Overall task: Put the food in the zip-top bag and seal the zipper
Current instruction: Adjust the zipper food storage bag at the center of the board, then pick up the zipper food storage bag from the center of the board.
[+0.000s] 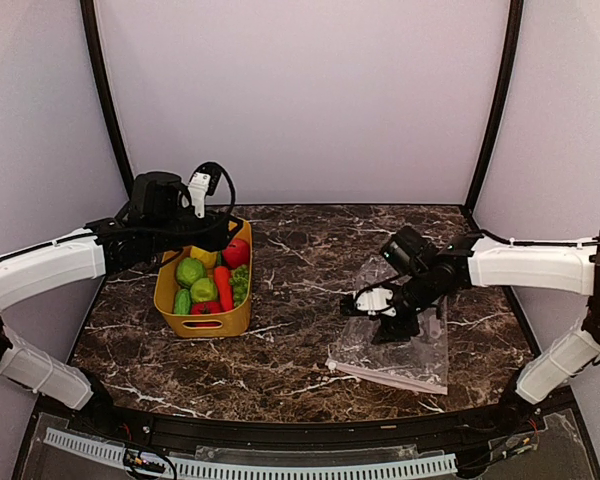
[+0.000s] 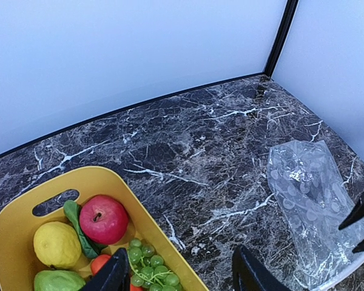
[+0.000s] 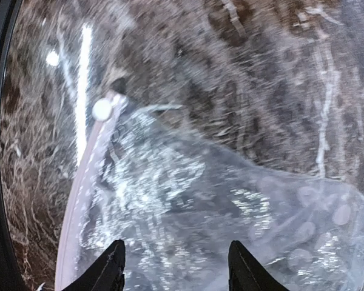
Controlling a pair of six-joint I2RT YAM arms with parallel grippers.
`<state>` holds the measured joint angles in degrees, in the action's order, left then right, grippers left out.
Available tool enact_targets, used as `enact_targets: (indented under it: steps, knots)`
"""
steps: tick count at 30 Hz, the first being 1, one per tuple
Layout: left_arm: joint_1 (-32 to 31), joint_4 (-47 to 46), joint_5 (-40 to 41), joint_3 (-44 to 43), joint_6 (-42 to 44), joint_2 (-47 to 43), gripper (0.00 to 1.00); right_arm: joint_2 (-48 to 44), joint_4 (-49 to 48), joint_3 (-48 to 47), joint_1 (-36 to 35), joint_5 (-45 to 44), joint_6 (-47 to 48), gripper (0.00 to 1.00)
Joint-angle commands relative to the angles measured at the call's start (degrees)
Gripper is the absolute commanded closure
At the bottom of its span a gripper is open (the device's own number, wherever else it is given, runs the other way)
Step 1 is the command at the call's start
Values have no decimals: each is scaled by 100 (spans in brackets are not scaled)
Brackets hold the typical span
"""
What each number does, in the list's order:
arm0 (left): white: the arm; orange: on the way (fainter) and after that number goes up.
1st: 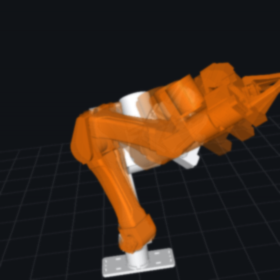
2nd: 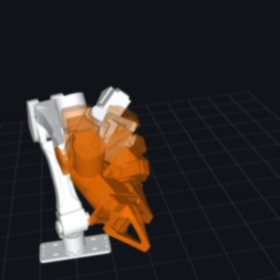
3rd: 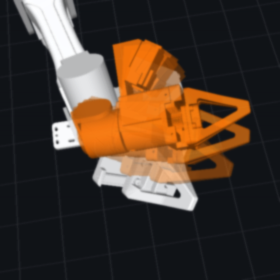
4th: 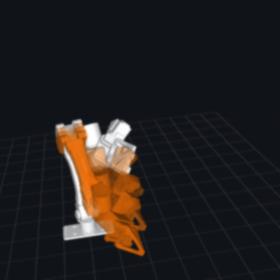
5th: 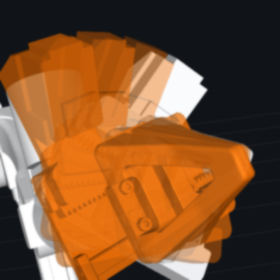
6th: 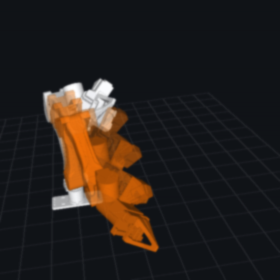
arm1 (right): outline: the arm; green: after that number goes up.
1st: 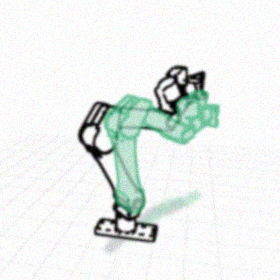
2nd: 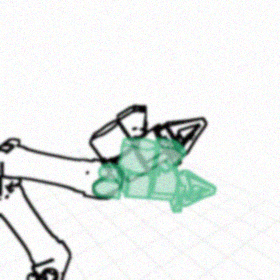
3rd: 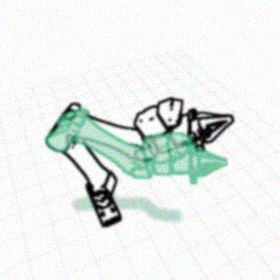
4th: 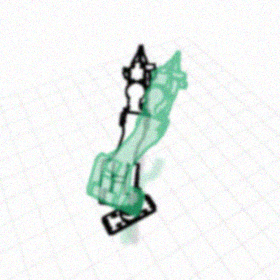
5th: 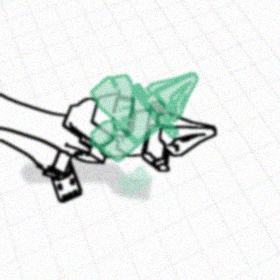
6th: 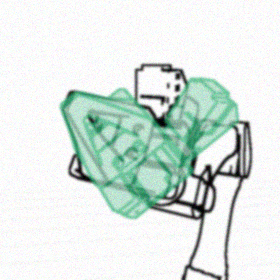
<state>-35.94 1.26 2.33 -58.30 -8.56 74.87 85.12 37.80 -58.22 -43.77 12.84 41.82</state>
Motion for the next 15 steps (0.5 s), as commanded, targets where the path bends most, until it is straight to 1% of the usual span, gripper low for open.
enact_targets:
  steps: [1, 4, 9, 15]
  knots:
    - [17, 188, 426, -3, 254, -73, 43, 6, 251, 674, -621, -931, -271, 45]
    - [17, 182, 640, 10, 355, -110, 44, 34, 216, 869, -930, -1075, -444, 42]
    - [17, 172, 815, 17, 507, -129, 43, 79, 348, 827, -1295, -1162, -643, 34]
    - [17, 158, 924, 29, 574, -140, 43, 284, 559, 728, -1600, -1474, -969, 30]
